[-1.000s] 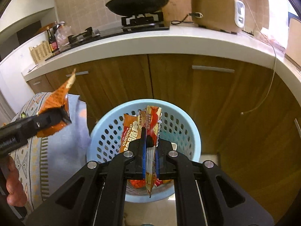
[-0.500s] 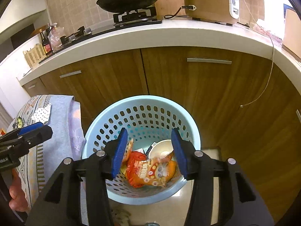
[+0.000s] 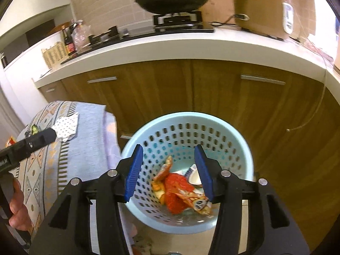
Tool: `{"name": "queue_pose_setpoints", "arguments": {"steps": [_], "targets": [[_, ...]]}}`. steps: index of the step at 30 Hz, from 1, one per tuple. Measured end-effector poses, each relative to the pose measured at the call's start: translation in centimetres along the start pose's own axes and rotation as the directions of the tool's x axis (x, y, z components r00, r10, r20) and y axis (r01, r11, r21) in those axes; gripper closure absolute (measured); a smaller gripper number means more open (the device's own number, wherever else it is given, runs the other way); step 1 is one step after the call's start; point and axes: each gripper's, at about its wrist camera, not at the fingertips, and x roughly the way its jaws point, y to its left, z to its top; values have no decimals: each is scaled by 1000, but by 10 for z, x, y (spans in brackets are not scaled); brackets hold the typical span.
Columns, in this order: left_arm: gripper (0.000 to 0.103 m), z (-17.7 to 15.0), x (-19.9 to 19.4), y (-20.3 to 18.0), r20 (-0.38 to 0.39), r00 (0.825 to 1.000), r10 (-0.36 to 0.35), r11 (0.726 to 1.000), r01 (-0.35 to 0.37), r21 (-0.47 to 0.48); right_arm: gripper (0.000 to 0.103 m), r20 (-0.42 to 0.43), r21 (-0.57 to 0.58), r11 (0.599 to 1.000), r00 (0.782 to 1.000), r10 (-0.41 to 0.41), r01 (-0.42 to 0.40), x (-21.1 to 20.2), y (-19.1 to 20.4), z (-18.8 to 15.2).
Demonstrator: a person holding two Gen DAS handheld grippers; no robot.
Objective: Collect trash
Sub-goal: 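Move both tools back to the table toward the bok choy and dotted paper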
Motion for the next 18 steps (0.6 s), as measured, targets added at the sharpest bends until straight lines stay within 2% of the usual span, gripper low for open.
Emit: {"name": "queue_pose_setpoints", "arguments": {"steps": [4, 8, 15, 18], "targets": [[28, 5, -24, 33, 52, 997, 56, 996, -53, -66, 56, 1, -40, 998, 999, 44, -44, 3, 28, 5], [28, 8, -51, 80, 103, 987, 122, 982, -104, -159, 56, -3, -95, 991, 996, 90, -90, 10, 61, 12], [30, 6, -81, 171, 116, 958, 263, 917, -211, -340, 56, -48, -140, 963, 973, 225, -230, 42, 137, 17], [32, 4, -79, 193, 95, 953, 286, 902, -235, -362, 56, -60, -164, 951, 965, 255, -262, 58, 168, 17]]}}
